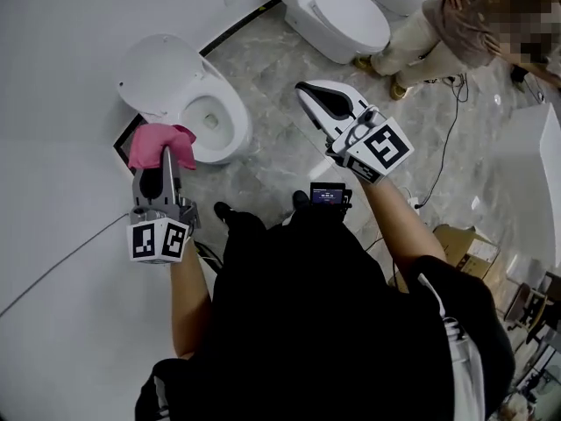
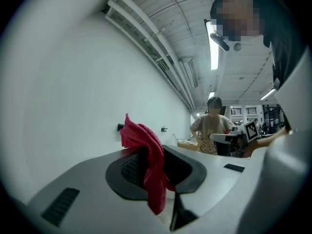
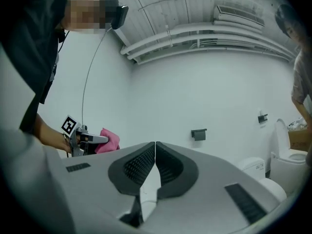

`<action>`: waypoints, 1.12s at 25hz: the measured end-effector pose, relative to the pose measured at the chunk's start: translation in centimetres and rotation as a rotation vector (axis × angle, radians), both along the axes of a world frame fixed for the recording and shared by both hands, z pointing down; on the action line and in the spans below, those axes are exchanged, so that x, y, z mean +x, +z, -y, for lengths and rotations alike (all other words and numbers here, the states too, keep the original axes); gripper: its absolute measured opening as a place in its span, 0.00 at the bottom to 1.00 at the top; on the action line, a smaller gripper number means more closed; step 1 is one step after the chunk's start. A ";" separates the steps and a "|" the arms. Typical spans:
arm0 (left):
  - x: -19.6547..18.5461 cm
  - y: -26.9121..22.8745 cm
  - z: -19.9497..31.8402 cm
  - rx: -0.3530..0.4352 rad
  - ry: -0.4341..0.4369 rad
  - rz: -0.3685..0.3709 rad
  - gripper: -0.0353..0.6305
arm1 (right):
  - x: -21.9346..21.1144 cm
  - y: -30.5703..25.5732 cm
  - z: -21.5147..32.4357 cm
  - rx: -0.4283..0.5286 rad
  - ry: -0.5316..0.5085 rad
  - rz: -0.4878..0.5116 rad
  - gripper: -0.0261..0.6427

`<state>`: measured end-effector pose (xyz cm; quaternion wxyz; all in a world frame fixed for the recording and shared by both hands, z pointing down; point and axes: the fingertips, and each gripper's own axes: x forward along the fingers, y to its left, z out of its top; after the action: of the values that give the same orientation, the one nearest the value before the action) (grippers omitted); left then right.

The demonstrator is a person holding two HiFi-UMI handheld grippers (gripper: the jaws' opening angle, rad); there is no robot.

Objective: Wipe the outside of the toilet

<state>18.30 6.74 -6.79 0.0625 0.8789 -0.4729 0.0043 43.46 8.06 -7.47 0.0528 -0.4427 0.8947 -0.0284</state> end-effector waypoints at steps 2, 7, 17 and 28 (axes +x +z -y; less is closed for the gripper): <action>1.0 1.0 -1.6 -0.017 -0.015 0.008 0.18 | 0.8 1.2 -0.4 -0.022 -0.016 0.007 0.09; 2.0 2.5 -6.1 -0.034 -0.044 0.017 0.18 | 1.0 3.1 -1.8 -0.071 -0.059 0.091 0.09; -1.6 2.7 -15.7 0.035 -0.183 0.084 0.18 | -4.7 3.7 -8.4 -0.041 -0.088 -0.056 0.09; -5.1 3.8 -30.9 0.036 -0.211 -0.043 0.18 | -9.5 5.1 -21.9 -0.100 -0.150 -0.025 0.09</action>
<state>13.22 37.68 -3.00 0.0569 0.8252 -0.5612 -0.0298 33.99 29.95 -2.32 0.0172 -0.3770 0.9233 -0.0711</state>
